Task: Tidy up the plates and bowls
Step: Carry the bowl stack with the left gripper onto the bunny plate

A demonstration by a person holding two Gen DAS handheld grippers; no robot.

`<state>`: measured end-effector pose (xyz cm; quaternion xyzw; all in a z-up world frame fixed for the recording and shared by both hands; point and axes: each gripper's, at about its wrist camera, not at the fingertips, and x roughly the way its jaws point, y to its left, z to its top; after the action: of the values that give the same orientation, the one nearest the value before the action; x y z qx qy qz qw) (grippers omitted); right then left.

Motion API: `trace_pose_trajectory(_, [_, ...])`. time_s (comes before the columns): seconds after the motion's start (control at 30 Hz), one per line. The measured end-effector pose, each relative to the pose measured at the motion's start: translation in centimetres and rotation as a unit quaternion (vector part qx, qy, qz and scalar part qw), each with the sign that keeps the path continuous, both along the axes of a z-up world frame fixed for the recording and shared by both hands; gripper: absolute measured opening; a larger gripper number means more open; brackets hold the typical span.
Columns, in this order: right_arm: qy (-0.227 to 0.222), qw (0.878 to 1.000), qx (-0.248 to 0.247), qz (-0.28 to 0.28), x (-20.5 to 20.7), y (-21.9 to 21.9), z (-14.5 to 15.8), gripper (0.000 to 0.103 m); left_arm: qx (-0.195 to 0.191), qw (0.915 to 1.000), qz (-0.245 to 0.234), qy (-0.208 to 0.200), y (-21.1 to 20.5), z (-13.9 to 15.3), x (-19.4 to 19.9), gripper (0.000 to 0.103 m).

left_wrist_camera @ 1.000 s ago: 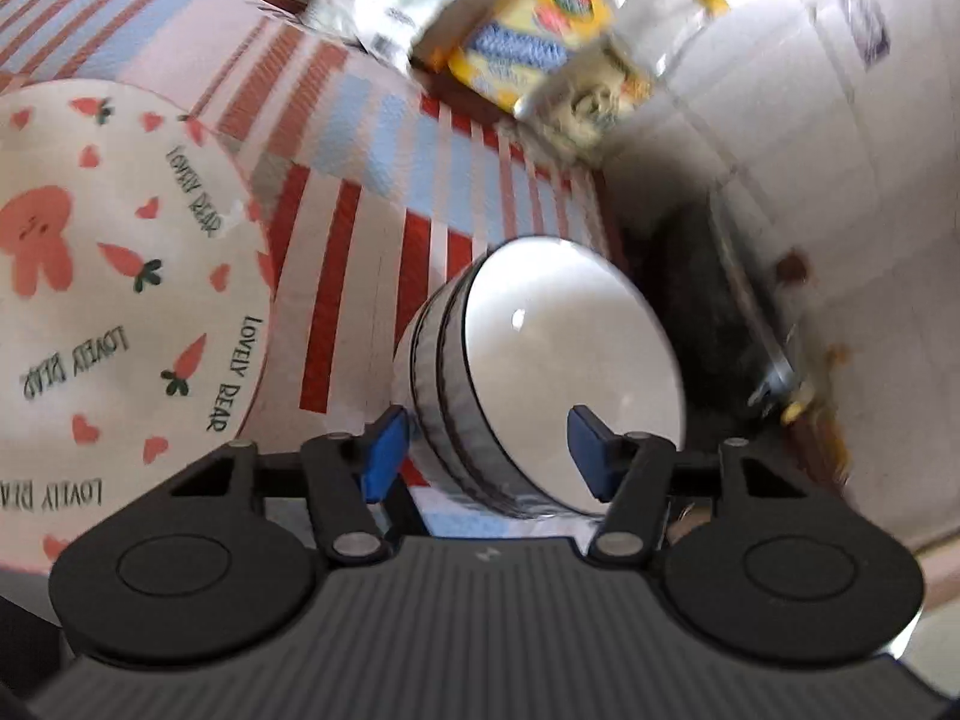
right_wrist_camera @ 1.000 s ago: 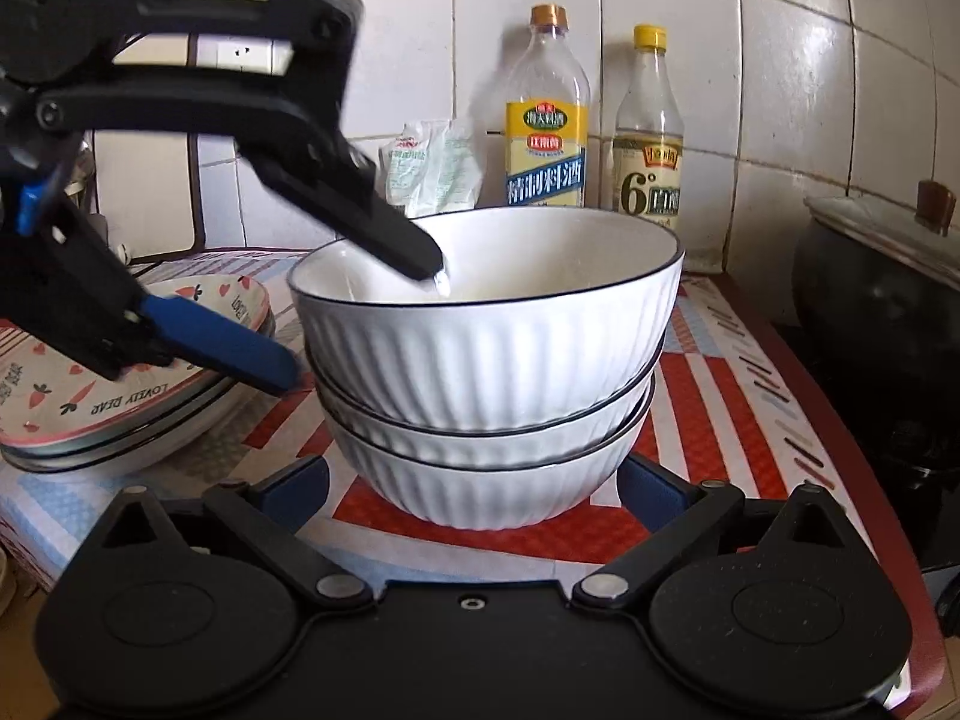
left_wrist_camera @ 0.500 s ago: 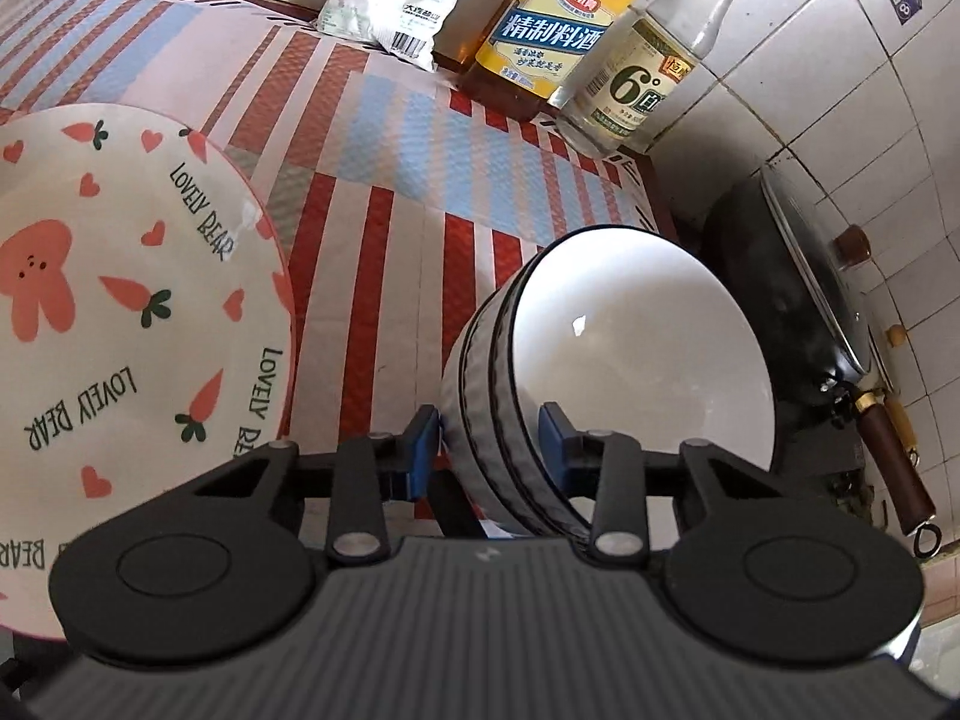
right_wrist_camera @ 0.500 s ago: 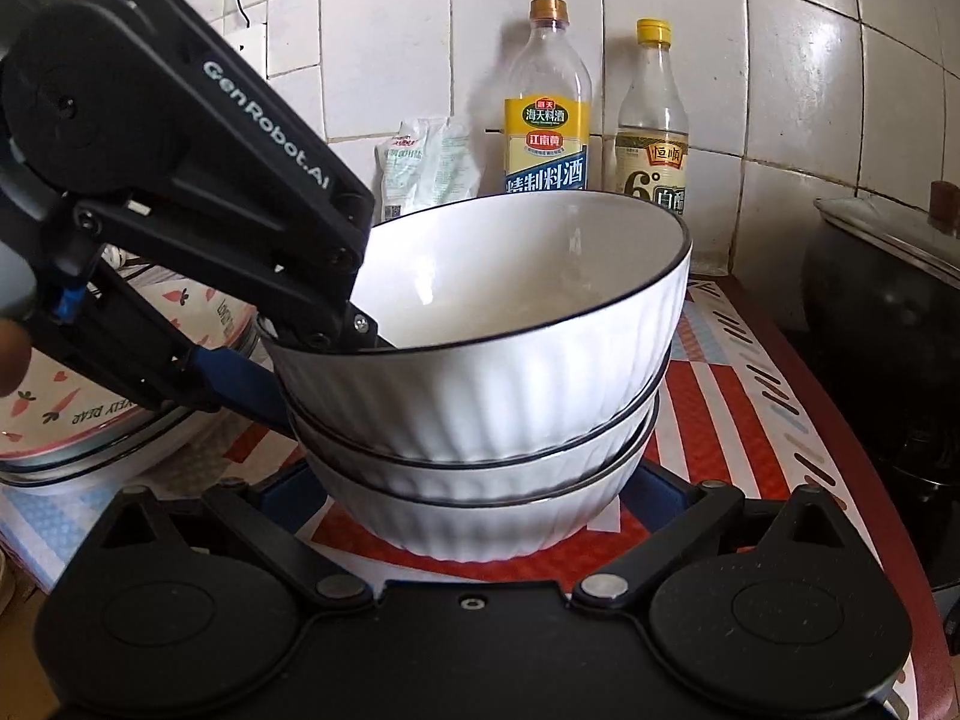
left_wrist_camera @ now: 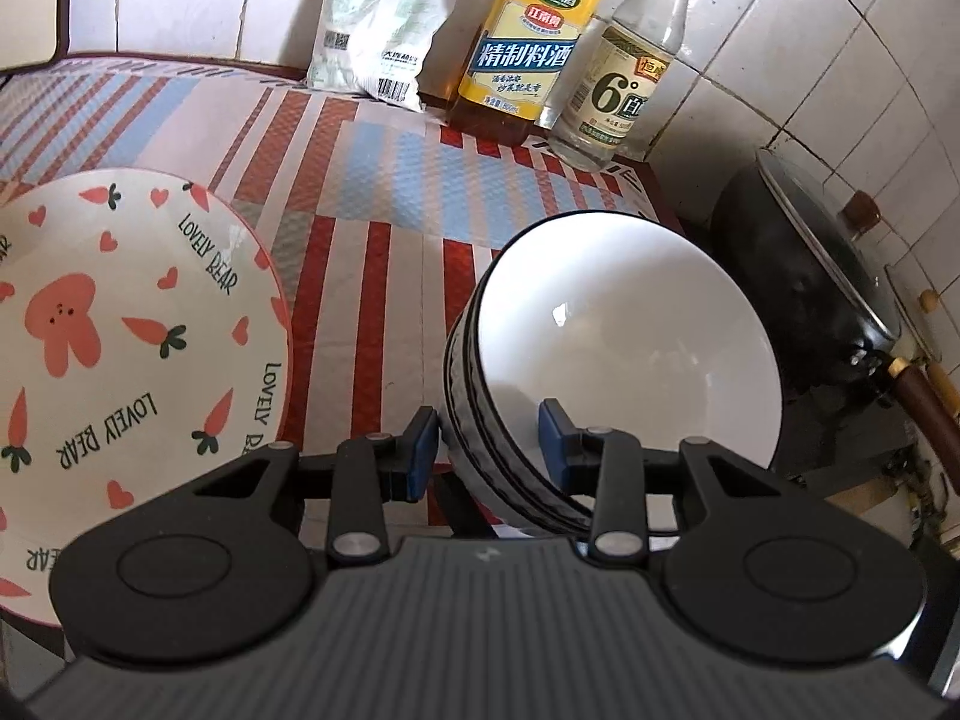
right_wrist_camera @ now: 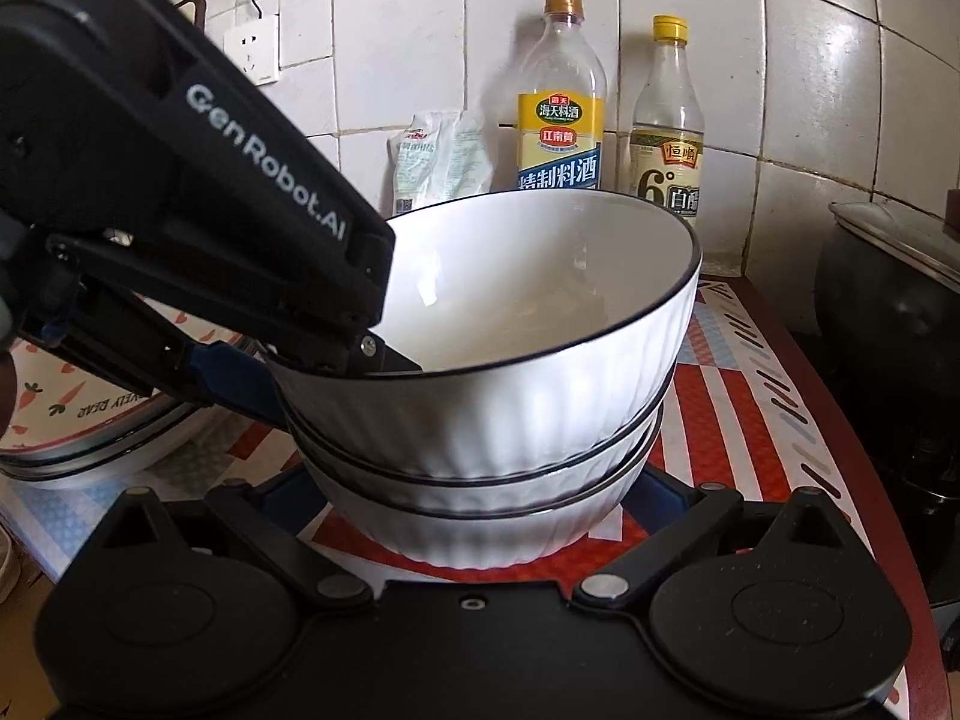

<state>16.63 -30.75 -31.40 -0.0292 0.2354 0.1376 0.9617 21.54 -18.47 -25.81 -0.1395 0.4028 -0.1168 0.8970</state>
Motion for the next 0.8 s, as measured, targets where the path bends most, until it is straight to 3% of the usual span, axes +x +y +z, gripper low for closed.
trace_pose_trajectory(0.3, [-0.018, 0.999, -0.023, 0.023, -0.3, 0.0, 0.3, 0.103, 0.013, 0.9999, -0.004, -0.007, 0.1, 0.8, -0.5, 0.034])
trace_pose_trajectory(0.47, [-0.022, 0.999, -0.010, 0.023, -0.3, 0.6, 1.6, 0.103, 0.037, 0.9988, -0.009, -0.029, 0.4, 2.5, -0.9, 0.035])
trace_pose_trajectory(0.8, [-0.037, 0.998, -0.007, 0.051, -0.2, 4.2, 4.6, 0.103, 0.048, 0.9978, 0.016, -0.042, 4.6, 5.4, -2.6, 0.035])
